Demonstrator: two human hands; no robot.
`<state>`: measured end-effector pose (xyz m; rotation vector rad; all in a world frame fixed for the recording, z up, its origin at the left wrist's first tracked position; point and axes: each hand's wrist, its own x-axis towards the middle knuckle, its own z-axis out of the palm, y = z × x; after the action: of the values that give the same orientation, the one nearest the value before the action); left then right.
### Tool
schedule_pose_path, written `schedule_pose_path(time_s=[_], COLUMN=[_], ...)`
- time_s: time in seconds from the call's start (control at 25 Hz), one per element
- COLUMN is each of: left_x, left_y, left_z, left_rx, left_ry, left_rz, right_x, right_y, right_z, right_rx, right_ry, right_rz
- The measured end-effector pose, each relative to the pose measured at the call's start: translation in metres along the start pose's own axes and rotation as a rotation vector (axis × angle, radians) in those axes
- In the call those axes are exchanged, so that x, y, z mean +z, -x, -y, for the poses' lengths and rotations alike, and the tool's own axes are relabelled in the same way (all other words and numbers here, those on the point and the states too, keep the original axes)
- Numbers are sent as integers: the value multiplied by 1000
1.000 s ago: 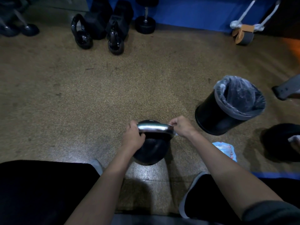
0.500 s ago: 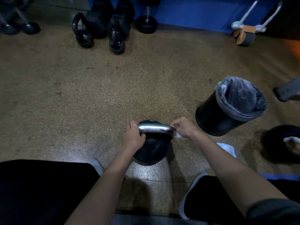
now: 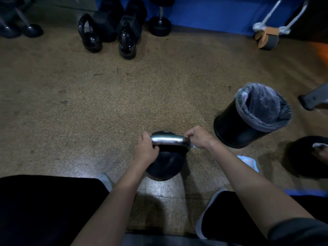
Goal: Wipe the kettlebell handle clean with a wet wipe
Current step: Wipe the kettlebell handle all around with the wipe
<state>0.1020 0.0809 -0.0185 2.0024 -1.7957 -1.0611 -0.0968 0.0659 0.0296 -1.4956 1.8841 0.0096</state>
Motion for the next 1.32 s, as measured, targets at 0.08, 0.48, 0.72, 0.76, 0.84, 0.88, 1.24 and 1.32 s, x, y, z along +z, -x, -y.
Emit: schedule_pose_path(time_s=[0.08,0.48,0.72,0.76,0.84,0.88,1.24,1.32], left_x=[0,0,0,0,0,0,0,0], left_y=[0,0,0,0,1,1,1,1], left_z=[0,1,0,0,0,0,-1,-1], left_rx=[-3,-13,-6,-4,-3,-5,-7,-12], left_ry=[-2,2,8,9,8,8,18,21], left_rz=[4,10,1,-3,-5,-3,6,6], right_x=[-3,-1,6,5,4,5,13,15], right_y=[1,5,10,12,12,12,16,17], right_z=[-2,-5,1,0,-3,-3,-10,-8], right_rx=[5,13,-11,-16,6,24,41,25], right_ry=[-55,-75,-70,-75,-98,-121,-225,-223], right_rz=[-47,-86,-201,-204,-209,-219,-334,-360])
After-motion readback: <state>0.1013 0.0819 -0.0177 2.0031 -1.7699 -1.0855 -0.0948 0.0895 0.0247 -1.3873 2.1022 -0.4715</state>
